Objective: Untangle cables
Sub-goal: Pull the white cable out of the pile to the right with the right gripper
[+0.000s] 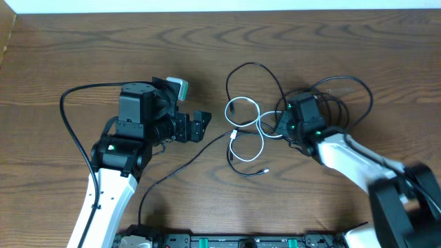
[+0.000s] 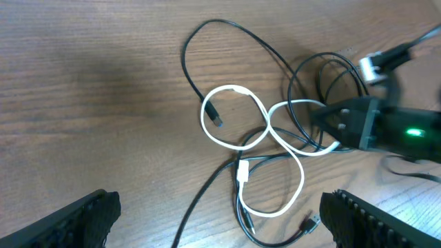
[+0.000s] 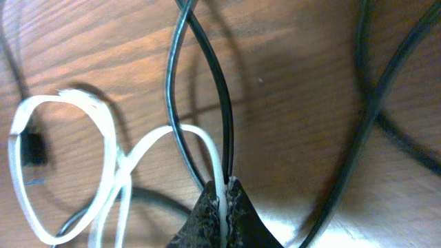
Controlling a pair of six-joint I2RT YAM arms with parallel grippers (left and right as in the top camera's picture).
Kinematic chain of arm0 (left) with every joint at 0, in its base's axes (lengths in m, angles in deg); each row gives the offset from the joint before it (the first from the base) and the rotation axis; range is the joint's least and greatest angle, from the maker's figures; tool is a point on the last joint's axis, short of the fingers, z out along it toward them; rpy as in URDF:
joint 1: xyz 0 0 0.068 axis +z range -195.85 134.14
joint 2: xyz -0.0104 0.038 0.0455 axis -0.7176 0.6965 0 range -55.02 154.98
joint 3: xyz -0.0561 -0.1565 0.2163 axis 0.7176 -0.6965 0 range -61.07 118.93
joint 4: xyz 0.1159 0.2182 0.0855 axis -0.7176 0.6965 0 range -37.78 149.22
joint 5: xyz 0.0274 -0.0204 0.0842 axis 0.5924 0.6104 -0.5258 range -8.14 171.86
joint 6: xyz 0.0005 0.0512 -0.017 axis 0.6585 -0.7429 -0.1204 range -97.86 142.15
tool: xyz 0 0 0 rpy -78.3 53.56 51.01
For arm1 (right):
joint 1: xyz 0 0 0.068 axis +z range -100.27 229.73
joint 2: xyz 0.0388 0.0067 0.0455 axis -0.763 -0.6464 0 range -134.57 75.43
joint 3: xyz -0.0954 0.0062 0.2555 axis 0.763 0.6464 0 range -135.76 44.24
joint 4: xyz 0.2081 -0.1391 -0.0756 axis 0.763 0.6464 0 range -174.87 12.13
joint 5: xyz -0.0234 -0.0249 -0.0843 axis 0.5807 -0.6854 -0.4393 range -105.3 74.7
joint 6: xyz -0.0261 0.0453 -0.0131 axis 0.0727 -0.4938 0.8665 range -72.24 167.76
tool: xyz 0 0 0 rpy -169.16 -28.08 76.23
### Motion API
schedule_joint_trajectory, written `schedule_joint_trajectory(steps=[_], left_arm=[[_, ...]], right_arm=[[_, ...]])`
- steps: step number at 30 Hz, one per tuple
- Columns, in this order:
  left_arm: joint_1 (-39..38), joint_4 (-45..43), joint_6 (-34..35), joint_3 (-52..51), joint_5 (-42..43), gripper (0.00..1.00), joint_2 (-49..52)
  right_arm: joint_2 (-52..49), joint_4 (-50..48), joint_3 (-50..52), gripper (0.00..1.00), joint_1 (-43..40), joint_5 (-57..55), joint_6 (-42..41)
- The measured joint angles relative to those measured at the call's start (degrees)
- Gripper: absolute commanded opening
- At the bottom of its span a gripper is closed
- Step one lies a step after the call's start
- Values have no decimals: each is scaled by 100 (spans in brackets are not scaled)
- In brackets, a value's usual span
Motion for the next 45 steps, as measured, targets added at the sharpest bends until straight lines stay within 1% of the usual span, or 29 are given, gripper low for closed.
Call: schedule_joint_trajectory(steps=[3,8,11,14,19,20,28,31,35,40,45], left_arm=[[0,4,0,0,0,98,2],[0,7,0,0,0,98,2],[0,7,2,0,0,98,2],[0,4,0,0,2,98,2],[0,2,0,0,0,98,2],[0,4,2,0,0,98,2],[2,9,0,0,0,98,7],[0,9,2,0,0,98,7],[0,9,0,0,0,98,7],[0,31,0,0,0,98,7],[0,39,0,0,0,98,7]], right_arm=[[638,450,-81,2,0,-81,232],[1591,1080,-529,1,0,-138,658],[2063,1349,-929,2,0,-153,822],[2291,1377,-1370,1,0,-166,955],[2387,1311,-2511,1,-4,-170,1097],[2498,1156,-3169,1,-7,-168,1145],[2570,925,-4765,1,-22,-219,1462],[2621,890,-5064,1,-103,-297,1585],[2638,981,-5130,1,-321,-378,1637],[2531,1572,-5130,1,-756,-431,1759],[2310,2245,-5130,1,-1443,-815,1987]])
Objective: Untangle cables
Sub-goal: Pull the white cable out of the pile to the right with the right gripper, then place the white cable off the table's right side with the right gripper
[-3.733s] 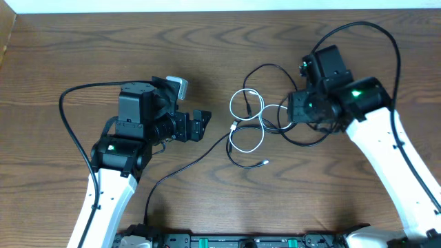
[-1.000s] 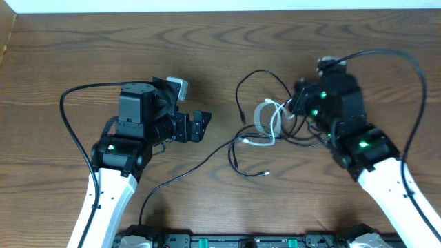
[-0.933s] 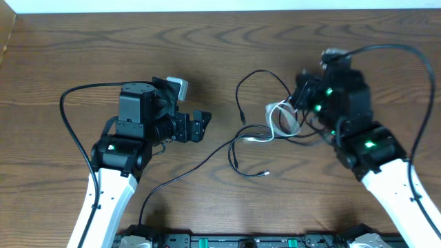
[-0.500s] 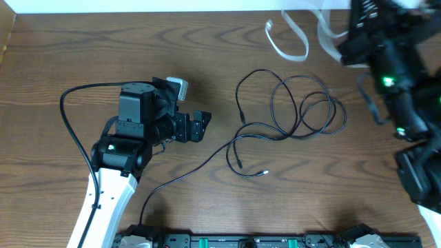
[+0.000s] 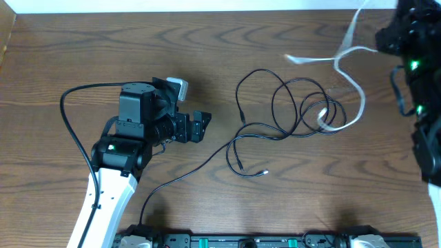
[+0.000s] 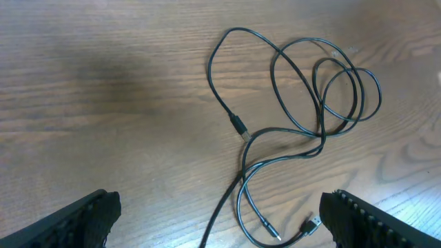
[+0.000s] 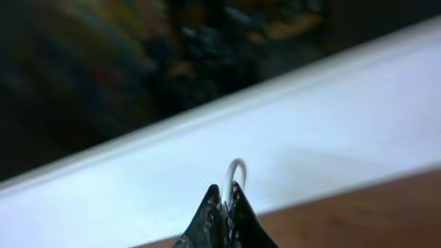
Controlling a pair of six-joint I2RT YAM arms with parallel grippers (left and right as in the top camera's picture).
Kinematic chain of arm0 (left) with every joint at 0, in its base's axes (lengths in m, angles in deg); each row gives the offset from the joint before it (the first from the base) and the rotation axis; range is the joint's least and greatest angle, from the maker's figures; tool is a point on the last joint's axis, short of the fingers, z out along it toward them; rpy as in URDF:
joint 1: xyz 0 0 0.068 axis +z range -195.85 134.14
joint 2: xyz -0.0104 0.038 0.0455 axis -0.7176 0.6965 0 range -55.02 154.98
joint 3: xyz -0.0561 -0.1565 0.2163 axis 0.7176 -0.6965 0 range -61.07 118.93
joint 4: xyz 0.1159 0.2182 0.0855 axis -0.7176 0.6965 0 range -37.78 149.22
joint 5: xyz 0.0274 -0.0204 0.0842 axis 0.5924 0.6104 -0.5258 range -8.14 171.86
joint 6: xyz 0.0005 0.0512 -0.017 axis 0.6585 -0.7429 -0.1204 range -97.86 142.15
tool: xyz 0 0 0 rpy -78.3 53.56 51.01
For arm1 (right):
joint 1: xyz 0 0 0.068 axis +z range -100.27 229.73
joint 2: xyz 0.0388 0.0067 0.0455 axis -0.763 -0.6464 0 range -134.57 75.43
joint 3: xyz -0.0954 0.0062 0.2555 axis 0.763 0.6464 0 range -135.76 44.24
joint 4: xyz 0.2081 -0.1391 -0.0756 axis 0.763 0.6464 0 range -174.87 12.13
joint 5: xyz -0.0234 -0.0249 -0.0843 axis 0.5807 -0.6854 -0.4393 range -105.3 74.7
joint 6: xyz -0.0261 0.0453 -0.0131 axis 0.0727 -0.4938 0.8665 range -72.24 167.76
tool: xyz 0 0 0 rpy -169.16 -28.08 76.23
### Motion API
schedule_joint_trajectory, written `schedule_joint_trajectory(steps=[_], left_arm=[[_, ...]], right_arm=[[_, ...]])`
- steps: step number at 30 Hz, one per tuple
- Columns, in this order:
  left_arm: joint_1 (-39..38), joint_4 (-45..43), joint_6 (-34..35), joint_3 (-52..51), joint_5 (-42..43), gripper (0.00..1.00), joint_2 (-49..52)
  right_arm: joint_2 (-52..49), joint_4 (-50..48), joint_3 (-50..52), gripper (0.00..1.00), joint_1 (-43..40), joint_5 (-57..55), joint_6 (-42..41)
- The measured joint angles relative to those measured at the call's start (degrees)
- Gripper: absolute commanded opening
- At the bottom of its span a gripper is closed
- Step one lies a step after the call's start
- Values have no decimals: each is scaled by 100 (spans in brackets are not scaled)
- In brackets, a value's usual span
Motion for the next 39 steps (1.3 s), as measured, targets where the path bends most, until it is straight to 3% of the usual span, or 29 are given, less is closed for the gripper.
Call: schedule_joint_trajectory(steps=[14,29,39], left_arm=[[0,0,0,0,0,98,0],[0,254,-24,0,0,98,0],[0,341,-111,0,0,98,0]], right_arm=[[-946,874,0,1,-3115,-754,232],[-2538,658,0,1,-4966,-660,251],[-3709,514,0,1,-6135,494,380]])
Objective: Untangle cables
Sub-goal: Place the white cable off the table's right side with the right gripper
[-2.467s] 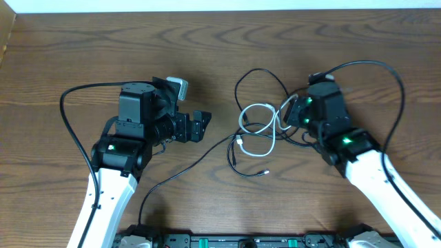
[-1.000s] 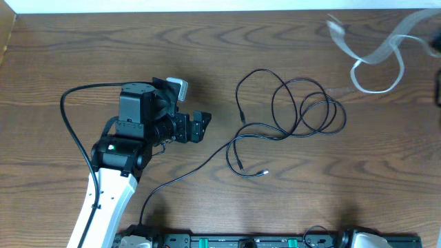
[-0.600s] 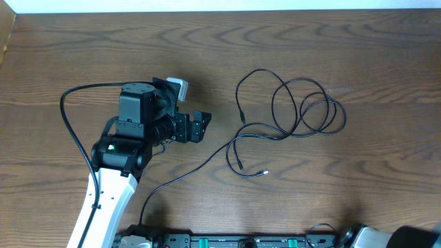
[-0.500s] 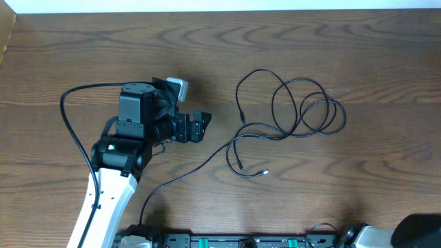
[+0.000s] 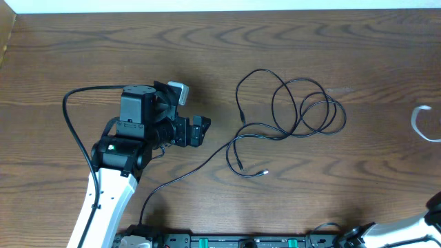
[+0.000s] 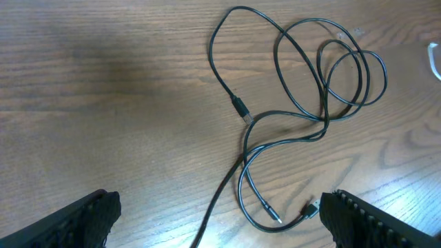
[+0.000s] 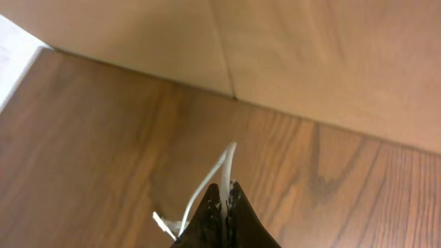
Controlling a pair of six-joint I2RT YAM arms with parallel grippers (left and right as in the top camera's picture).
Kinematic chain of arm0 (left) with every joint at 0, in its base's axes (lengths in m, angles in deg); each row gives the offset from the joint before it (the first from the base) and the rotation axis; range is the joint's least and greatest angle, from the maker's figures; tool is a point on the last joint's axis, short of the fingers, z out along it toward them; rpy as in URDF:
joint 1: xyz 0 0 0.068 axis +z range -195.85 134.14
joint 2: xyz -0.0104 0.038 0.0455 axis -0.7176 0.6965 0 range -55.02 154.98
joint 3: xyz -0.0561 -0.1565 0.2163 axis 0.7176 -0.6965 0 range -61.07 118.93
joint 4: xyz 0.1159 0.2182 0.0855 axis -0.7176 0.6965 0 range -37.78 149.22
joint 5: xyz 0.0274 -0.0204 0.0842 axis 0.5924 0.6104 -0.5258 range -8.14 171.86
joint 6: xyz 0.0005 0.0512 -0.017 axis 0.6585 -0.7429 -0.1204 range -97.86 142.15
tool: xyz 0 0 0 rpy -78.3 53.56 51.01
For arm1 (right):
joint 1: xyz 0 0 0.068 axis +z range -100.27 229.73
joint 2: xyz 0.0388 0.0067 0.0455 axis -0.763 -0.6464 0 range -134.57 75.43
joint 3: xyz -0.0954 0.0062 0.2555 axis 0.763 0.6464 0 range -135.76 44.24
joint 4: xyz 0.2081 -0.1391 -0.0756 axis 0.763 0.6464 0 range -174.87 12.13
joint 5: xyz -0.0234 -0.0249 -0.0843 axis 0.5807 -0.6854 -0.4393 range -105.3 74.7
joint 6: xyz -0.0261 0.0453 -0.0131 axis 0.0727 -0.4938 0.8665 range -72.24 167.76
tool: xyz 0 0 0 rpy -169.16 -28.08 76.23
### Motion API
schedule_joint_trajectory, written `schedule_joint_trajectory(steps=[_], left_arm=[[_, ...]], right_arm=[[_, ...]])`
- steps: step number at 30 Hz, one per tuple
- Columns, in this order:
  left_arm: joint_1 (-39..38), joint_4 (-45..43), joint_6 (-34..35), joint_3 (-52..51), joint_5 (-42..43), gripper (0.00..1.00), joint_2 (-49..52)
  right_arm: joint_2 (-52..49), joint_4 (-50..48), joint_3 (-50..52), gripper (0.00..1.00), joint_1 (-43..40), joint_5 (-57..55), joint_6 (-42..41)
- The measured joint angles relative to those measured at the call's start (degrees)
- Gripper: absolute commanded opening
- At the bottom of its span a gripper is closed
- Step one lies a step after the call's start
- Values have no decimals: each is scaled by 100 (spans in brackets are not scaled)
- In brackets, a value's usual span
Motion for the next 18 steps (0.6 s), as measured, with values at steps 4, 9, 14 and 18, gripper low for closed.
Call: schedule_joint_trajectory(steps=[4,9,14,18], left_arm=[[0,2,-39,0,0,98,0],[0,2,-44,0,0,98,0],[0,0,-44,0,0,98,0],[0,15,-42,0,0,98,0]], right_arm=[[-269,302,0,90,-238,428,-63],[-490,957,2,99,-203,1049,-57],[-511,1602,2,99,197,1515,-68],[-511,2009,2,99,828,1856,-63]])
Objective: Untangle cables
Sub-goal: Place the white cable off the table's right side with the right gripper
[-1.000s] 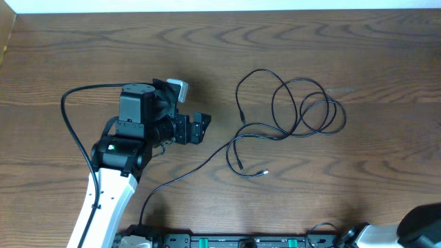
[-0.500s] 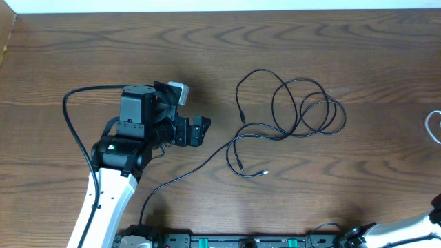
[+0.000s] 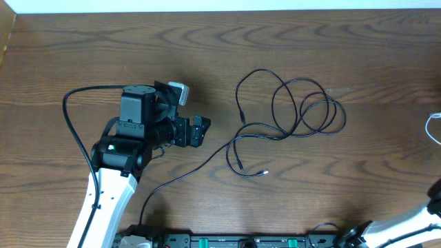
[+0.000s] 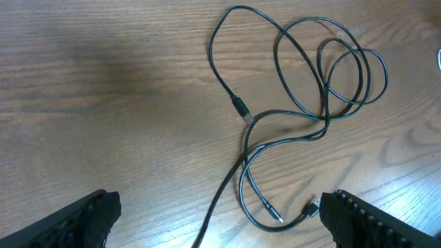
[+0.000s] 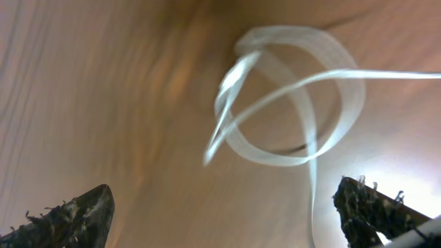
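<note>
A thin black cable [image 3: 289, 110] lies in loose loops at the table's middle, also in the left wrist view as the black cable [image 4: 303, 96]. The white cable [image 5: 289, 103] lies coiled and blurred below my right gripper [image 5: 224, 207], which is open with nothing between its fingers. Only a sliver of the white cable [image 3: 434, 127] shows at the overhead view's right edge. My left gripper [image 3: 200, 129] hovers open to the left of the black cable, fingertips [image 4: 76, 220] wide apart.
A black lead [image 3: 172, 180] runs from the black cable's tangle toward the table's front edge. The left arm's own cable [image 3: 76, 117] loops beside it. The wooden table [image 3: 310, 193] spreads around.
My right gripper has opened and let go of the white cable, which now lies loose at the right edge. The left arm and black cable have not moved.
My right gripper was shut on the white cable inside the tangle with the black one. Then it held the white cable high at the far right, free of the black cable. Later it held it near the right edge, and now the cable is released there.
</note>
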Controlling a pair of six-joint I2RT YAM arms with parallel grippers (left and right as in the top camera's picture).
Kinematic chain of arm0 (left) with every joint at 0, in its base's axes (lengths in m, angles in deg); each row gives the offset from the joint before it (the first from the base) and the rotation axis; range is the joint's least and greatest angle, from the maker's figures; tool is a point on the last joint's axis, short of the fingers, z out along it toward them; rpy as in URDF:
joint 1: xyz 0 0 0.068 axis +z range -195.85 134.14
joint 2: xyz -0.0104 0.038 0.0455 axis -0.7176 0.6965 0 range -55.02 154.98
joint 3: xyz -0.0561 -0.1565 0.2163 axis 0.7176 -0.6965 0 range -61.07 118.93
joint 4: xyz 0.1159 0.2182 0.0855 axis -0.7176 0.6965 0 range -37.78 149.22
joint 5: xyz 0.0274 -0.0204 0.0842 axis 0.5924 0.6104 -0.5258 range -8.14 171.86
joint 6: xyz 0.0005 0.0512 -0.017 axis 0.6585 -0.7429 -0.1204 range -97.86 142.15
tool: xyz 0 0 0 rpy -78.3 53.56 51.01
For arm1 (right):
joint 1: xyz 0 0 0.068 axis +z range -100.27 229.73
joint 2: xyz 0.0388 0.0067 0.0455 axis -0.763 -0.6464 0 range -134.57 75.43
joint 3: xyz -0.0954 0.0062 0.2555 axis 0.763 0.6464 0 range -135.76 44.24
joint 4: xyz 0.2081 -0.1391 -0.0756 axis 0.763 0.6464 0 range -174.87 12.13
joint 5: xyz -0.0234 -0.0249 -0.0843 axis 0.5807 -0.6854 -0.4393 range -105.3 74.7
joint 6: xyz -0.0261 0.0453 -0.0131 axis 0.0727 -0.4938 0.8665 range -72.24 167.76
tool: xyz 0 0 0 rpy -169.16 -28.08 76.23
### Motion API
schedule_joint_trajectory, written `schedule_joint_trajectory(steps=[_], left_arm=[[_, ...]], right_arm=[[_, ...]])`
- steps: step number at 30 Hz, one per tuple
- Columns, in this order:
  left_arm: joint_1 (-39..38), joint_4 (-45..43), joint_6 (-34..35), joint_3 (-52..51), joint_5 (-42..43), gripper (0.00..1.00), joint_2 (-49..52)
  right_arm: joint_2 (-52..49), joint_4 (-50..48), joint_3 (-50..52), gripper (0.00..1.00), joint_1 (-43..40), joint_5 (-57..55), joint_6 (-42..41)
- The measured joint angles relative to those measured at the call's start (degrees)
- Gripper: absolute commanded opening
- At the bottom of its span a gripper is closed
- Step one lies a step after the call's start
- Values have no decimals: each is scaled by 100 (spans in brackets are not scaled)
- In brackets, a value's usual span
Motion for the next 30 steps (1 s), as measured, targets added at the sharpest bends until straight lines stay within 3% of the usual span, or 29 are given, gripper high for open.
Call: schedule_joint_trajectory(steps=[9,15,23,24,30], left_arm=[[0,302,0,0,0,98,0],[0,400,-2,0,0,98,0],[0,282,-2,0,0,98,0],[0,275,-2,0,0,98,0],[0,262,-2,0,0,98,0]], right_arm=[[0,389,0,99,1338,39,-31],[0,1036,-2,99,935,-675,-590],[0,1169,-2,99,221,-946,-1235],[0,1189,-2,94,192,-857,-1287],[0,417,-2,89,212,-313,-1233]])
